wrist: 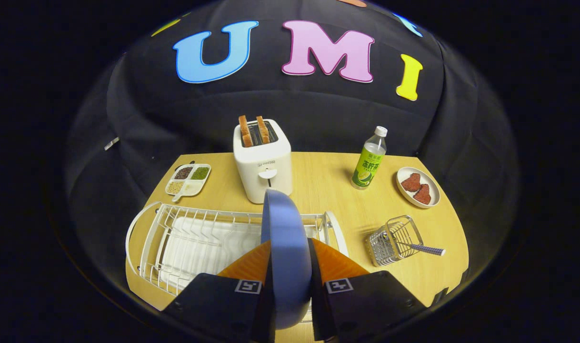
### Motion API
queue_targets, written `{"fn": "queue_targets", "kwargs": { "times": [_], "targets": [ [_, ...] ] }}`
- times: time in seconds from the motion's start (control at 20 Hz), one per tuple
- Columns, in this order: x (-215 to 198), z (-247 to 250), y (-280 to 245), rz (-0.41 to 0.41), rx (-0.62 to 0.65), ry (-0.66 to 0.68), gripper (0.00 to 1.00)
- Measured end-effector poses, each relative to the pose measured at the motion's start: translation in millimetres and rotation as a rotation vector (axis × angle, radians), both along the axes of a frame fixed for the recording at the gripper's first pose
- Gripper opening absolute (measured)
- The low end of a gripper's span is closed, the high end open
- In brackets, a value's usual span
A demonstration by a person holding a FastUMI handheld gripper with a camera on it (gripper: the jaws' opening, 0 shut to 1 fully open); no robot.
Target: Take the plate from the dish rack, then take the spoon from the basket and place it into the plate.
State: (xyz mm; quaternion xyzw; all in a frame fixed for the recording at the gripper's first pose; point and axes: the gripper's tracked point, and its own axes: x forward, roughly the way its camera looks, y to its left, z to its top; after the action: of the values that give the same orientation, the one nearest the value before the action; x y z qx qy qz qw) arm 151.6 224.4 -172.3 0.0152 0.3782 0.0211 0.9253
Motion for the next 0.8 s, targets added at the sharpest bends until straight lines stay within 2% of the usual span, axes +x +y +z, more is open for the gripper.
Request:
{"fn": "queue_targets", "kwargs": {
  "times": [0.1, 0.25, 0.45, 0.65, 0.8],
  "targets": [
    [2, 6, -10, -0.029, -0.034, -0.017, 0.33],
    [9, 21, -20, -0.049, -0.096, -0.111, 0.3],
    [1, 14, -9, -0.003, -0.029, -0.081, 0.28],
    [-3, 22, -21, 0.01, 0.013, -0.088, 0.27],
    [-6, 41, -41, -0.012, 0.09, -0.105, 0.27]
  ]
}}
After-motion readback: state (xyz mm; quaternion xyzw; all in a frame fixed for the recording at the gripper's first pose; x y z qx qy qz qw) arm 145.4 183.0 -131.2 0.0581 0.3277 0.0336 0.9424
